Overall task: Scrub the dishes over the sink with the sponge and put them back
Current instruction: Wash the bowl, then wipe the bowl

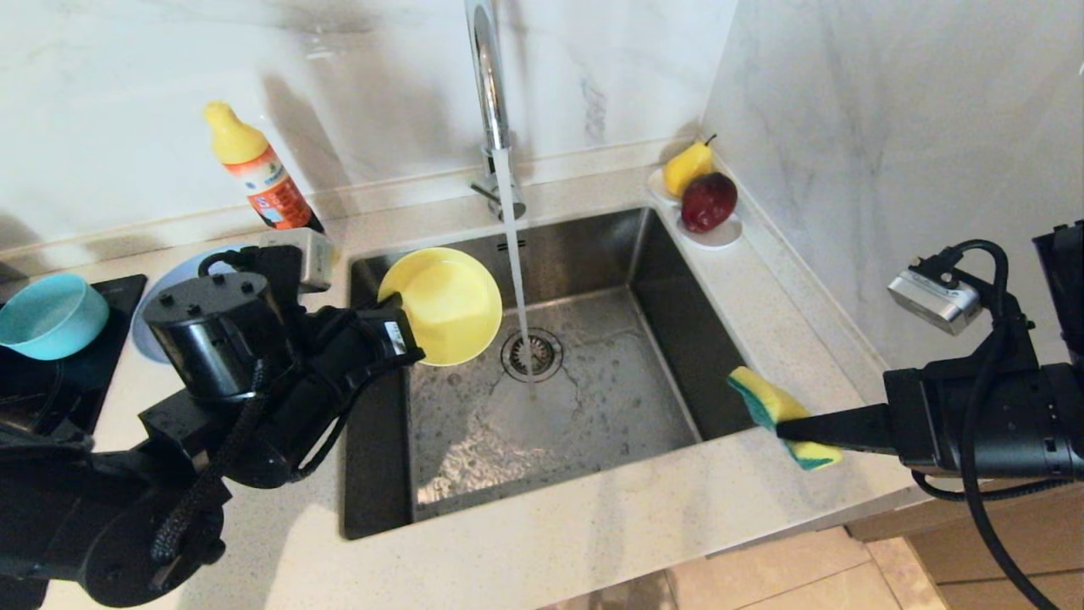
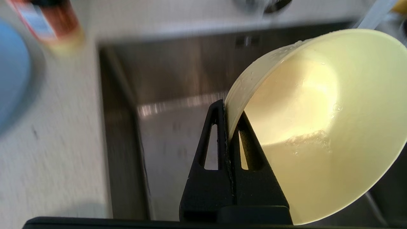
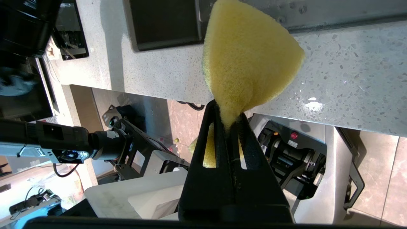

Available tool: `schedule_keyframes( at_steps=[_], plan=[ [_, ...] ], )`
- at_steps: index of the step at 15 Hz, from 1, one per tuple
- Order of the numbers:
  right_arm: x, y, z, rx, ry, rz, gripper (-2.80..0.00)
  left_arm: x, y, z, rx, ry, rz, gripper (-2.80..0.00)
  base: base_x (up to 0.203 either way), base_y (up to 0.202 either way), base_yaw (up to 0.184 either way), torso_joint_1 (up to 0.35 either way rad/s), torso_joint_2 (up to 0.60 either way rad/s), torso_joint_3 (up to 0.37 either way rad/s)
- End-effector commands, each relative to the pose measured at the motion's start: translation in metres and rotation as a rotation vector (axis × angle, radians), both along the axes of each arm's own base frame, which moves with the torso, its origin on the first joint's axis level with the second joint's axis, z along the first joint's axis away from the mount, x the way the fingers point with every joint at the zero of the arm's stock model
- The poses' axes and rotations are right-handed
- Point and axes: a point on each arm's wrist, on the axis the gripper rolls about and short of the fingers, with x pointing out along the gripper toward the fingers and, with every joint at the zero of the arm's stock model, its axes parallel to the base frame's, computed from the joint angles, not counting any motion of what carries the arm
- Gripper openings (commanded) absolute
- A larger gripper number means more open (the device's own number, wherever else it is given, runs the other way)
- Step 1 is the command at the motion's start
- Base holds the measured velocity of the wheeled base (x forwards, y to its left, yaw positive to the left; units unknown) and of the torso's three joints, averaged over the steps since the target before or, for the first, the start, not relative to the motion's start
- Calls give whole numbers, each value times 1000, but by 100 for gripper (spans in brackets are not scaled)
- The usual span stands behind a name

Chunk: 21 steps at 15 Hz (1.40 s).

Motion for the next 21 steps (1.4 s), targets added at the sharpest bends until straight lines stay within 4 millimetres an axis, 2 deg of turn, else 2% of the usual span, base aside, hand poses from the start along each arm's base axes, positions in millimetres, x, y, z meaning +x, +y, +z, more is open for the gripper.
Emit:
schedule_keyframes(
  at_steps=[1, 8, 13, 14, 17, 21],
  plan=[
    [-3, -1, 3, 8, -12, 1, -280, -6, 3, 18, -12, 151, 0, -280, 0, 0, 0, 0, 0, 0],
    [-4, -1, 3, 8, -7, 5, -280, -26, 10, 68, -186, 599, -221, -280, 0, 0, 0, 0, 0, 0],
    [-3, 1, 9, 47, -11, 58, -280, -29, 9, 57, -173, 709, -268, -280, 0, 0, 0, 0, 0, 0],
    [-1, 2, 11, 56, -11, 71, -280, -30, 8, 54, -148, 708, -270, -280, 0, 0, 0, 0, 0, 0],
    [3, 7, 20, 96, -14, 141, -280, -27, 0, 57, -106, 561, -285, -280, 0, 0, 0, 0, 0, 0],
    [11, 19, 29, 139, 2, 240, -280, -31, -30, 41, 17, 348, -240, -280, 0, 0, 0, 0, 0, 0]
  ],
)
